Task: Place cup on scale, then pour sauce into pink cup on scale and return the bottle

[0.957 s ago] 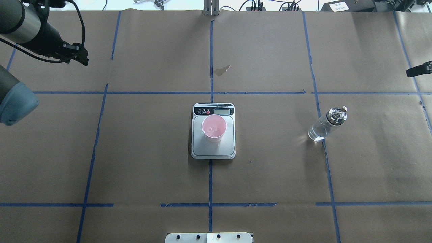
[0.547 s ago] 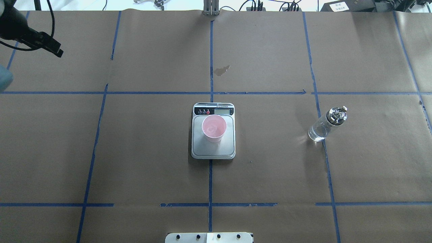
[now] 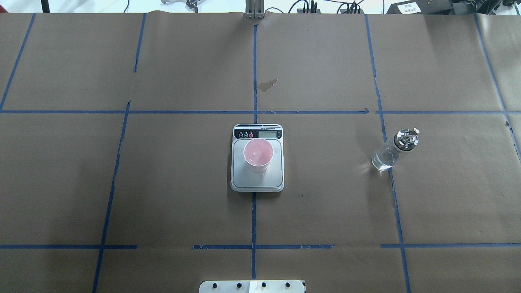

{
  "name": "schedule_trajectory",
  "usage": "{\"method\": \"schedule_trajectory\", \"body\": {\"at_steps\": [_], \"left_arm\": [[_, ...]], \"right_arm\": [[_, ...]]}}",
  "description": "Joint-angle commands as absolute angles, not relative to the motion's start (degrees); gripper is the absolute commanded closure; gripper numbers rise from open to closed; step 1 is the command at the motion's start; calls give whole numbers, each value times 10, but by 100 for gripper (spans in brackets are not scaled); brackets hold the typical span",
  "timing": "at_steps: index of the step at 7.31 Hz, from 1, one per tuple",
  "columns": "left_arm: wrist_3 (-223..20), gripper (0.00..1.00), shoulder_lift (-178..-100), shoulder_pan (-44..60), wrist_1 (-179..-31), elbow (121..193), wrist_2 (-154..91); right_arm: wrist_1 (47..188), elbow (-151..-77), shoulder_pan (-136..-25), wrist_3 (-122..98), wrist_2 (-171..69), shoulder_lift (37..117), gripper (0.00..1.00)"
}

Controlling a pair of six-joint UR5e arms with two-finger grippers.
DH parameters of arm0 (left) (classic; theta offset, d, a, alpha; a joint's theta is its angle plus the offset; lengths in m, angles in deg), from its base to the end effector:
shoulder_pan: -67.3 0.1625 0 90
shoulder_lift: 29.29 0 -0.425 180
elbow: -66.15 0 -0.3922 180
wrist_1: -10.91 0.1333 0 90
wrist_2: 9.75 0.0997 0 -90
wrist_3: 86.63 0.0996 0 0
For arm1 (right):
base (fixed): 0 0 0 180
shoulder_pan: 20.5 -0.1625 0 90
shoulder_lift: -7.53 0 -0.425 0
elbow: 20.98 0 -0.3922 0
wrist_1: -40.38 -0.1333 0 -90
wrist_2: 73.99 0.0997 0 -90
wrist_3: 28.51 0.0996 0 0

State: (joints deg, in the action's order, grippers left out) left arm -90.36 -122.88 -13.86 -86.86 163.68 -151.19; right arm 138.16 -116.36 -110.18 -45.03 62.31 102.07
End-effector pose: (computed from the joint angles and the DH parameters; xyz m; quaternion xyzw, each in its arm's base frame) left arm 0.0261 -0.5281 0.5375 0.1001 0.4417 0.1108 0.8847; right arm 0.0588 -0.4495 0.6608 0.0002 -0.3963 -0.1109 0.9114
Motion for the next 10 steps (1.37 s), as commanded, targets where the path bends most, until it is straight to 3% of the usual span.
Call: {"method": "schedule_trajectory", "body": {"at_steps": [1,3,5,10], "left_arm": [[-765,0,-1181,-152,-967,1587,-1455],[-762,0,-1188,-152,-941,1588,-1445],[-763,0,-1213,-165,-769,1614,-1440],[-767,0,-1248,-219,-735,1606,-1408]], "right_arm": [[1375,-1170,-1102,-451,627,1025,0],[1350,-1162,-1102,-452,620,1027,0],[1349,-1158,-1102,-452,589,1023,0],[1349,-1153,-1102,-453,585,1024,0]]}}
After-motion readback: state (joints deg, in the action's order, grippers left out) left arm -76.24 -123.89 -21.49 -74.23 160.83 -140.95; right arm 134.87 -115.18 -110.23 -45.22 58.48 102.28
